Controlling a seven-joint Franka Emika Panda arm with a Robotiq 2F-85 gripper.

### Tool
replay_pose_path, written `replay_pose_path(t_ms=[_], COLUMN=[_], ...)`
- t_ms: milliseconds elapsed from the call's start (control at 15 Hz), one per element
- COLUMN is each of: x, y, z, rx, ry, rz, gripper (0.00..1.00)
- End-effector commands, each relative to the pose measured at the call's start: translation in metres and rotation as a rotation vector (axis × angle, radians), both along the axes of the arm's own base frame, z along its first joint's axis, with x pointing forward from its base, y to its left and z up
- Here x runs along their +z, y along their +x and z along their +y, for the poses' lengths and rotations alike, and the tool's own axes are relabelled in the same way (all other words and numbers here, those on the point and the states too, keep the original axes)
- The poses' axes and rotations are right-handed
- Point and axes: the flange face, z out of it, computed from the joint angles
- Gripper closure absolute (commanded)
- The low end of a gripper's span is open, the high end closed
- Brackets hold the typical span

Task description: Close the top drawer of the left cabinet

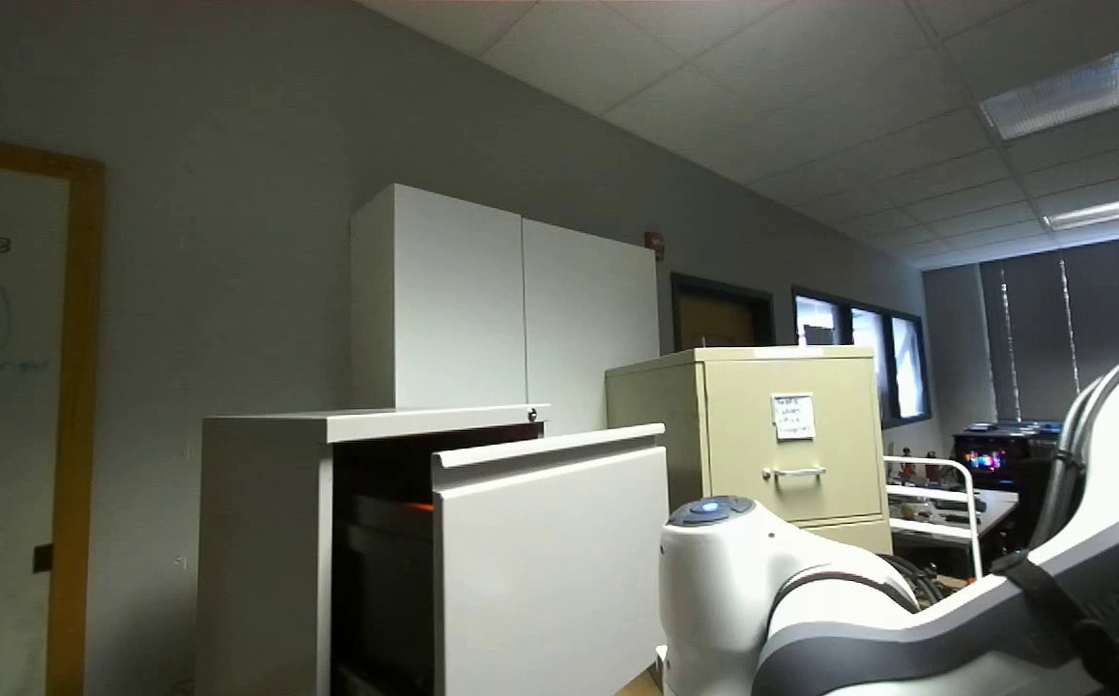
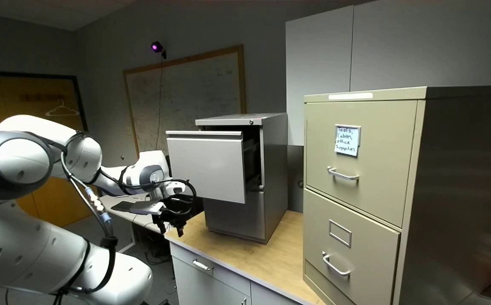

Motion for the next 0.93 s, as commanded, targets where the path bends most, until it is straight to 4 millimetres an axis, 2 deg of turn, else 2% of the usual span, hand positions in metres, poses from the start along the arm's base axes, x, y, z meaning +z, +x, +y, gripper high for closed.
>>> replay_pose_path(t_ms=[0,467,600,867], x=[0.007,0.047,0.062,0.091], y=[0.005,0.018,0.02,0.017], z=[0.0,0.016,0.025,0.045], rx=[-0.005,0.035,0.049,0.078], ry=[-0.007,-0.023,-0.039,-0.072], rz=[-0.04,-0.247,-0.322,-0.478], gripper=[0.0,0.0,0.25,0.55])
